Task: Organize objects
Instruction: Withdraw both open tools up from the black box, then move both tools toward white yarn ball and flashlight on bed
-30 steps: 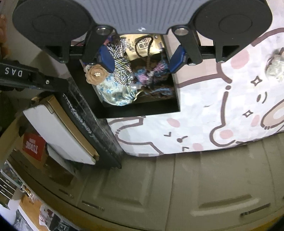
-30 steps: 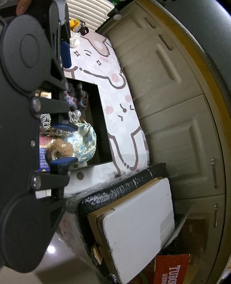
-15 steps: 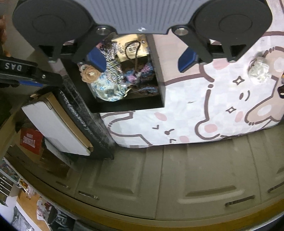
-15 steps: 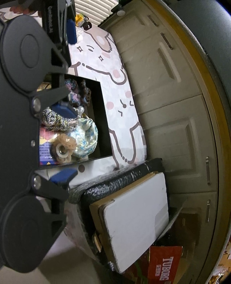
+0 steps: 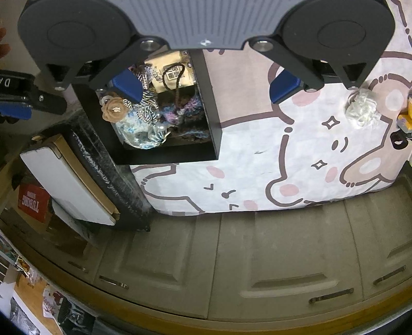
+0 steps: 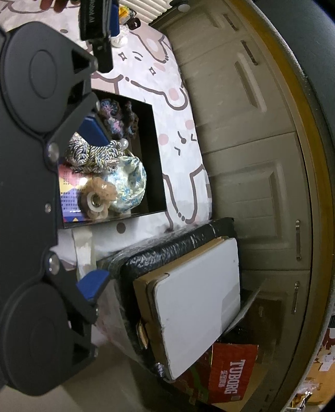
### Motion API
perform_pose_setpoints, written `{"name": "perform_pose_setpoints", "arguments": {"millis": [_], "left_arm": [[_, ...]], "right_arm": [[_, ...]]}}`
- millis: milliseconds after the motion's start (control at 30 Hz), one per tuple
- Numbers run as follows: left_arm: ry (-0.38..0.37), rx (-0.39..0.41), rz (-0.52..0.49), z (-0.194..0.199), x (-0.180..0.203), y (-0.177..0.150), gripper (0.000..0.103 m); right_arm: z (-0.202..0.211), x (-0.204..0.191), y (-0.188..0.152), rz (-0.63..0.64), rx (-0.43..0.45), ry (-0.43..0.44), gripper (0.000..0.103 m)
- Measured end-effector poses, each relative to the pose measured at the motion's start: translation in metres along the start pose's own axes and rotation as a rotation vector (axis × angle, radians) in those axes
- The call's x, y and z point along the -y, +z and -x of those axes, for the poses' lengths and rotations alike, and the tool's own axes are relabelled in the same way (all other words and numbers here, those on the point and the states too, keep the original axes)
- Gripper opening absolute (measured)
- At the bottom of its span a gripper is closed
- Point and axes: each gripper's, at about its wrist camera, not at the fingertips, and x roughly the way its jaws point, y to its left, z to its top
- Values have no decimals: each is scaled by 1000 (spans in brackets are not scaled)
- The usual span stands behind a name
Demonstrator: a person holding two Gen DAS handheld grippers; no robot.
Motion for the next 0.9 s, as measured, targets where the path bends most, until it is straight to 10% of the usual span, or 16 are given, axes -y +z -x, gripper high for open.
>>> {"name": "perform_pose_setpoints", "arguments": {"millis": [900], "left_arm": [[81, 17, 69, 21, -56, -2, 103]], "right_arm": [[-8, -40, 1, 8, -15, 30, 103]]}}
